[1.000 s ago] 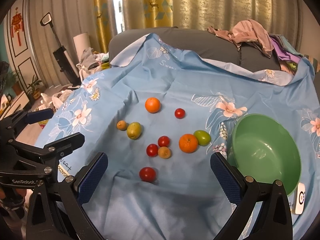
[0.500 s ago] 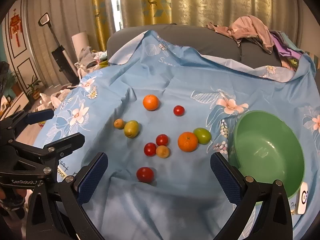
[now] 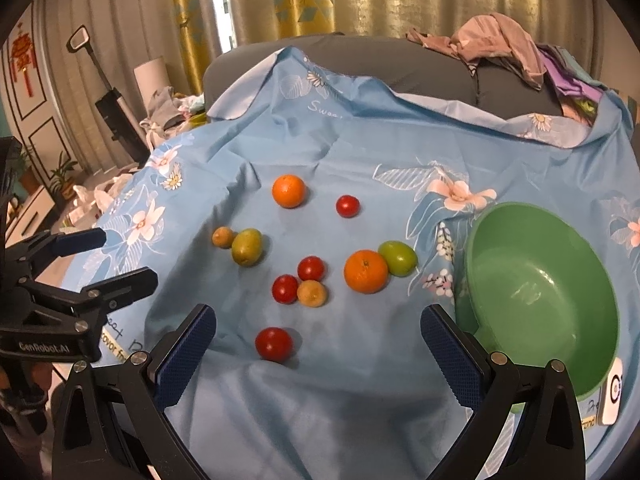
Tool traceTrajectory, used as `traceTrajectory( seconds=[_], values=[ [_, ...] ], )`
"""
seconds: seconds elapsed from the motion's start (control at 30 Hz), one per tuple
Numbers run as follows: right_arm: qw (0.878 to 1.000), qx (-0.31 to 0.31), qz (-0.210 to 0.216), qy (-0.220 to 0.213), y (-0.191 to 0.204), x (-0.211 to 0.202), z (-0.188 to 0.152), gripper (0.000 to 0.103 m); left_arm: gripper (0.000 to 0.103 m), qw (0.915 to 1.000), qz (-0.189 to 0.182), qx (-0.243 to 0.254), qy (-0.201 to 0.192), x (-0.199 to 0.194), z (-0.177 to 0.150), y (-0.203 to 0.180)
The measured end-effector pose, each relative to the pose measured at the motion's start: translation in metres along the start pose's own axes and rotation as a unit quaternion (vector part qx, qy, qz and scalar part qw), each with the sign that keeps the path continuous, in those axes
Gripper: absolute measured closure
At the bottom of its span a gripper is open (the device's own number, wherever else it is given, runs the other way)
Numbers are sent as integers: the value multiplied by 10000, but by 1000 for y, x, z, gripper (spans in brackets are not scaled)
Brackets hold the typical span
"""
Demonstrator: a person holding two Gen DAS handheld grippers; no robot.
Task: Organize fruits
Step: 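Grasp a red tomato with the right tool while the left tool grasps another red tomato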
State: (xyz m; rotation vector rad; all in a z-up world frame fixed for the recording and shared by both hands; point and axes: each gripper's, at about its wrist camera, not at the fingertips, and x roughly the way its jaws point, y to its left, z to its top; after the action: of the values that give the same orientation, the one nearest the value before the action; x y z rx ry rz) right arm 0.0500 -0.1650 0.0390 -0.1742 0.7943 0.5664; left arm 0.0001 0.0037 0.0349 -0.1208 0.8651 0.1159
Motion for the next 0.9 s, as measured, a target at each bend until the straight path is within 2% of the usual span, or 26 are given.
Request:
traceTrajectory(
  seconds=[0.23, 0.4, 0.5, 0.57, 0.67, 0.73, 0.83, 0.9],
  values=[
    [9997, -81, 146, 199, -6, 9, -10, 0, 1, 9993, -346, -27, 120, 8, -8, 8],
    [9985, -92, 405, 353, -7, 18, -18, 2, 1, 9966, -805, -34, 191, 15, -12, 7],
    [9971, -121, 605, 438, -6, 25, -20, 7, 2, 9960, -863, 43, 247, 20, -11, 1],
    [9957, -161, 765, 500, -3, 30, -22, 16, 2, 9955, -901, 88, 294, 24, -11, -4],
    [9941, -247, 880, 576, 2, 38, -24, 20, 6, 9949, -940, 137, 346, 30, -10, -5],
    [9931, -299, 944, 628, 4, 44, -26, 26, 11, 9942, -985, 158, 393, 34, -10, -5],
    [9916, -250, 1057, 708, 4, 51, -28, 30, 13, 9935, -1035, 196, 438, 39, -10, -5],
    [9906, -209, 1133, 742, 3, 56, -28, 37, 18, 9928, -1089, 198, 458, 42, -9, -5]
  ],
)
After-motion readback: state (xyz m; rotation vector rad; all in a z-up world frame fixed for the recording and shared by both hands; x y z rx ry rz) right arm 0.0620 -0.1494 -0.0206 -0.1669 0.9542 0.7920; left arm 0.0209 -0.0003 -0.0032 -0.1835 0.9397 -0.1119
